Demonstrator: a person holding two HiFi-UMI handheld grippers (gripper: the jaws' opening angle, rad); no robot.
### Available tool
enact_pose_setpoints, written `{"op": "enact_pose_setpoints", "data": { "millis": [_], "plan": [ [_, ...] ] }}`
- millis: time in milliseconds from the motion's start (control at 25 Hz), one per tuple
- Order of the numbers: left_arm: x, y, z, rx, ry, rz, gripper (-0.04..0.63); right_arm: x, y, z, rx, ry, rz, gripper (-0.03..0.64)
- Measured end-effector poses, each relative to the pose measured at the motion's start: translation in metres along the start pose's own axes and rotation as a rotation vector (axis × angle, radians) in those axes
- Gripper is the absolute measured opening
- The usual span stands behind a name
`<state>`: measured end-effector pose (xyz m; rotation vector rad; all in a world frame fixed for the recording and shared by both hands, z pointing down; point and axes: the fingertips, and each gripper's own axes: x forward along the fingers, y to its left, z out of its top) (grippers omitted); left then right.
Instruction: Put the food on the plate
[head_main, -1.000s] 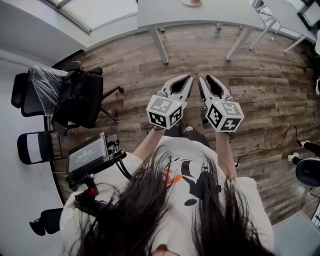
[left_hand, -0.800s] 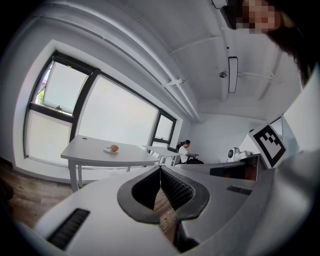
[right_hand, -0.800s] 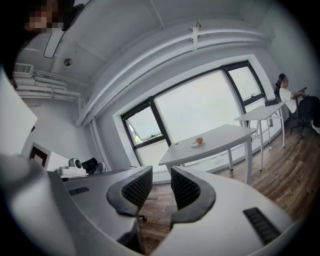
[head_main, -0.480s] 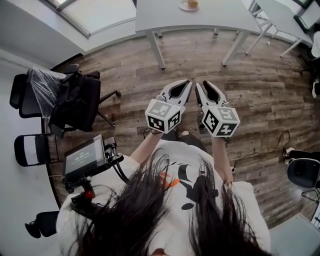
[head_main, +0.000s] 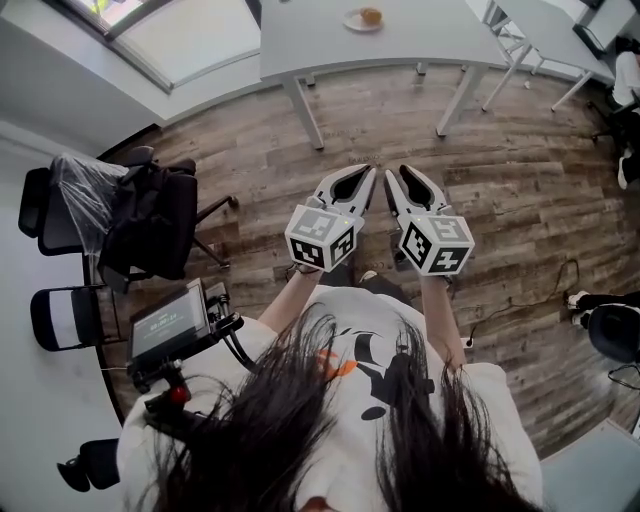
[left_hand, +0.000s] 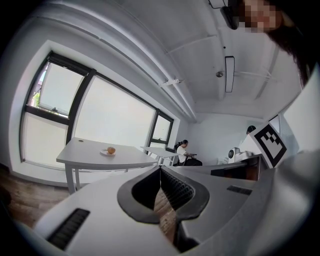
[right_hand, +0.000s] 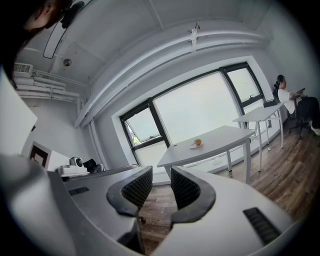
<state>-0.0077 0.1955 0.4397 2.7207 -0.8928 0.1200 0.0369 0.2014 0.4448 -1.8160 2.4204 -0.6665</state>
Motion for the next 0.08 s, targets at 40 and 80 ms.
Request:
{"op": "enact_pose_setpoints", "data": {
  "millis": [40, 80],
  "plan": [
    [0.0013, -0.0008, 0.0001, -0.001, 0.0, -0.001, 0.006, -0.0004, -0.0012, 0.0004, -0.001, 0.001, -0.001, 0.124],
    [0.0026, -0.0017, 0.0002, -0.002, -0.001, -0.002, 0.006, -0.0009, -0.0024, 0.0007, -0.002, 0.003, -0.002, 0.124]
  ]
}}
